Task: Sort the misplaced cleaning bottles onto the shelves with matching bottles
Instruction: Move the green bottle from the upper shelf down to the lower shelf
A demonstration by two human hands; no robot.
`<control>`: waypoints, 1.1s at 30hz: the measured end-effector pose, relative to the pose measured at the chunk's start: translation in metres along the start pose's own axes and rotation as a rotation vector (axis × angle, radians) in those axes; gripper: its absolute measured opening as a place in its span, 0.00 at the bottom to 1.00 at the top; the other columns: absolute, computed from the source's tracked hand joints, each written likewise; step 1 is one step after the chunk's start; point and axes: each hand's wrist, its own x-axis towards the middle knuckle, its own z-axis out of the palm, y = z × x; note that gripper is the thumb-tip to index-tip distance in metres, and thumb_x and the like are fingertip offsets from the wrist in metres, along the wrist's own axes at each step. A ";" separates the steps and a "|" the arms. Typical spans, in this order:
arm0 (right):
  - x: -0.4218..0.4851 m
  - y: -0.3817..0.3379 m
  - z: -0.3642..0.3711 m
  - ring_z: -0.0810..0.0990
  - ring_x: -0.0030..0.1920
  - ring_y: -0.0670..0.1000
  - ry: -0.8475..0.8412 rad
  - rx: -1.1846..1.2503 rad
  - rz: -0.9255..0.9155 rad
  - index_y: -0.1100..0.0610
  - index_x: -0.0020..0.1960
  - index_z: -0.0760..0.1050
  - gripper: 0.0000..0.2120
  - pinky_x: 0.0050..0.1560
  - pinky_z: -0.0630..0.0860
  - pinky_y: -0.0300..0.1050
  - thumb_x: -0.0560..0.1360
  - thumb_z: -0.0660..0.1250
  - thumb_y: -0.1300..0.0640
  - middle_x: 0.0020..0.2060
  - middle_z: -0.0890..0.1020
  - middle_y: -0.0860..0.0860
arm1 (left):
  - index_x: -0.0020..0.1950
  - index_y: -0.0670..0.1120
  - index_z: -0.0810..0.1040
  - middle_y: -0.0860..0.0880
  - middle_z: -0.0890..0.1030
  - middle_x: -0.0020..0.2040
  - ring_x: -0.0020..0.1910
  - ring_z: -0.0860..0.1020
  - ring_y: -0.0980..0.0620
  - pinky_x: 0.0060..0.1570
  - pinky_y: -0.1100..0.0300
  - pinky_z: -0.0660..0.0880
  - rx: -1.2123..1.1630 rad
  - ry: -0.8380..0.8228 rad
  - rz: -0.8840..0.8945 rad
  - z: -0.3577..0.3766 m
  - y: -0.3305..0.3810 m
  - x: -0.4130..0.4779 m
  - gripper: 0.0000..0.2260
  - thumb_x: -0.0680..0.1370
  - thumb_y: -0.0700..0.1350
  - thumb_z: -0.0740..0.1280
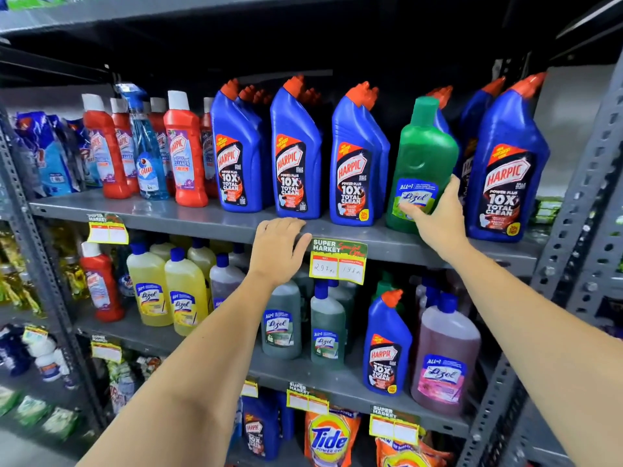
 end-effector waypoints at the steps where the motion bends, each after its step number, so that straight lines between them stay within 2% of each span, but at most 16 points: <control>1: -0.006 -0.003 -0.002 0.77 0.53 0.45 0.006 0.040 -0.011 0.54 0.69 0.62 0.37 0.58 0.71 0.43 0.66 0.77 0.53 0.51 0.77 0.36 | 0.64 0.42 0.74 0.44 0.79 0.61 0.61 0.75 0.43 0.63 0.47 0.65 -0.010 0.023 -0.014 0.003 0.001 -0.005 0.16 0.81 0.49 0.59; 4: -0.029 -0.018 -0.007 0.70 0.60 0.29 0.082 0.180 -0.038 0.62 0.75 0.56 0.44 0.63 0.62 0.25 0.68 0.76 0.53 0.62 0.71 0.39 | 0.72 0.40 0.66 0.40 0.68 0.73 0.73 0.63 0.41 0.74 0.43 0.54 -0.010 0.077 -0.066 0.016 0.003 -0.029 0.21 0.81 0.48 0.59; 5: -0.038 -0.023 -0.009 0.67 0.65 0.31 0.097 0.245 -0.034 0.64 0.77 0.52 0.47 0.67 0.60 0.27 0.69 0.76 0.54 0.67 0.68 0.44 | 0.75 0.41 0.62 0.39 0.63 0.76 0.76 0.59 0.41 0.75 0.43 0.51 0.006 0.084 -0.080 0.022 0.002 -0.040 0.23 0.81 0.49 0.58; 7: -0.062 -0.030 -0.014 0.68 0.72 0.48 0.099 0.386 -0.009 0.64 0.77 0.48 0.47 0.75 0.63 0.47 0.70 0.75 0.56 0.74 0.66 0.55 | 0.77 0.42 0.56 0.39 0.56 0.78 0.78 0.53 0.42 0.75 0.44 0.49 0.017 0.067 -0.103 0.037 -0.002 -0.068 0.26 0.81 0.51 0.55; 8: -0.075 -0.032 -0.016 0.71 0.71 0.53 0.095 0.437 -0.008 0.64 0.76 0.49 0.45 0.73 0.66 0.52 0.71 0.74 0.58 0.72 0.68 0.58 | 0.77 0.43 0.55 0.38 0.55 0.78 0.78 0.52 0.42 0.75 0.44 0.49 0.011 0.034 -0.103 0.046 -0.006 -0.083 0.27 0.81 0.52 0.54; 9: -0.088 -0.032 -0.017 0.75 0.68 0.52 0.085 0.474 -0.022 0.64 0.75 0.51 0.42 0.71 0.70 0.52 0.71 0.74 0.61 0.70 0.71 0.59 | 0.77 0.43 0.54 0.38 0.55 0.78 0.77 0.52 0.41 0.74 0.43 0.50 0.001 -0.015 -0.095 0.055 -0.010 -0.099 0.27 0.81 0.52 0.54; 12: -0.129 -0.024 -0.012 0.81 0.55 0.45 0.018 0.494 0.000 0.52 0.62 0.62 0.29 0.60 0.76 0.40 0.70 0.73 0.68 0.59 0.78 0.57 | 0.75 0.41 0.61 0.35 0.60 0.76 0.75 0.58 0.37 0.71 0.40 0.61 -0.073 -0.210 -0.057 0.081 -0.020 -0.153 0.24 0.81 0.50 0.57; 14: -0.158 -0.009 0.002 0.83 0.52 0.42 -0.031 0.470 0.058 0.47 0.56 0.65 0.28 0.57 0.77 0.36 0.67 0.76 0.66 0.54 0.81 0.49 | 0.73 0.40 0.65 0.37 0.62 0.76 0.74 0.62 0.38 0.70 0.39 0.63 -0.116 -0.350 -0.041 0.096 -0.025 -0.187 0.23 0.81 0.48 0.59; 16: -0.183 0.011 0.023 0.83 0.52 0.41 -0.100 0.389 0.104 0.45 0.55 0.67 0.29 0.56 0.76 0.34 0.64 0.77 0.64 0.51 0.82 0.41 | 0.73 0.42 0.66 0.39 0.62 0.76 0.74 0.63 0.39 0.70 0.41 0.64 -0.130 -0.473 0.002 0.112 -0.031 -0.215 0.22 0.81 0.49 0.60; 19: -0.217 0.048 0.063 0.83 0.52 0.40 -0.246 0.316 0.185 0.46 0.58 0.67 0.33 0.52 0.77 0.32 0.64 0.76 0.72 0.51 0.84 0.37 | 0.77 0.46 0.59 0.44 0.54 0.79 0.78 0.54 0.44 0.75 0.45 0.53 -0.097 -0.698 0.040 0.130 -0.039 -0.242 0.24 0.82 0.53 0.55; 21: -0.237 0.069 0.090 0.81 0.56 0.40 -0.298 0.282 0.252 0.44 0.61 0.67 0.34 0.57 0.76 0.33 0.65 0.78 0.68 0.53 0.82 0.35 | 0.79 0.48 0.49 0.47 0.46 0.80 0.78 0.44 0.48 0.76 0.47 0.43 -0.033 -0.879 0.088 0.141 -0.047 -0.251 0.27 0.83 0.57 0.50; 23: -0.251 0.087 0.112 0.79 0.57 0.38 -0.312 0.228 0.290 0.43 0.62 0.66 0.33 0.57 0.72 0.30 0.66 0.79 0.63 0.54 0.81 0.35 | 0.79 0.49 0.45 0.48 0.43 0.80 0.78 0.41 0.49 0.75 0.45 0.40 0.000 -0.990 0.133 0.149 -0.052 -0.254 0.30 0.82 0.61 0.48; 25: -0.258 0.104 0.130 0.79 0.53 0.34 -0.318 0.169 0.346 0.43 0.59 0.67 0.31 0.52 0.71 0.25 0.66 0.79 0.62 0.53 0.82 0.40 | 0.79 0.49 0.43 0.48 0.42 0.80 0.78 0.40 0.49 0.75 0.44 0.39 0.003 -1.017 0.162 0.155 -0.057 -0.255 0.31 0.81 0.63 0.47; 27: -0.261 0.117 0.143 0.80 0.49 0.32 -0.332 0.116 0.395 0.44 0.59 0.67 0.30 0.50 0.71 0.24 0.66 0.79 0.63 0.52 0.82 0.45 | 0.79 0.48 0.43 0.47 0.42 0.80 0.78 0.40 0.48 0.75 0.43 0.39 -0.010 -0.987 0.181 0.158 -0.059 -0.258 0.32 0.81 0.64 0.46; 31: -0.271 0.137 0.158 0.80 0.53 0.37 -0.355 0.050 0.446 0.51 0.64 0.67 0.31 0.52 0.71 0.26 0.68 0.78 0.62 0.54 0.81 0.47 | 0.79 0.49 0.45 0.47 0.44 0.80 0.78 0.42 0.48 0.75 0.43 0.39 -0.059 -0.917 0.166 0.163 -0.063 -0.267 0.32 0.81 0.63 0.48; 33: -0.274 0.143 0.162 0.79 0.55 0.38 -0.353 0.037 0.460 0.51 0.66 0.66 0.31 0.54 0.71 0.27 0.69 0.77 0.61 0.55 0.81 0.47 | 0.79 0.49 0.47 0.47 0.45 0.80 0.78 0.42 0.48 0.75 0.42 0.39 -0.063 -0.893 0.156 0.166 -0.062 -0.269 0.31 0.81 0.63 0.48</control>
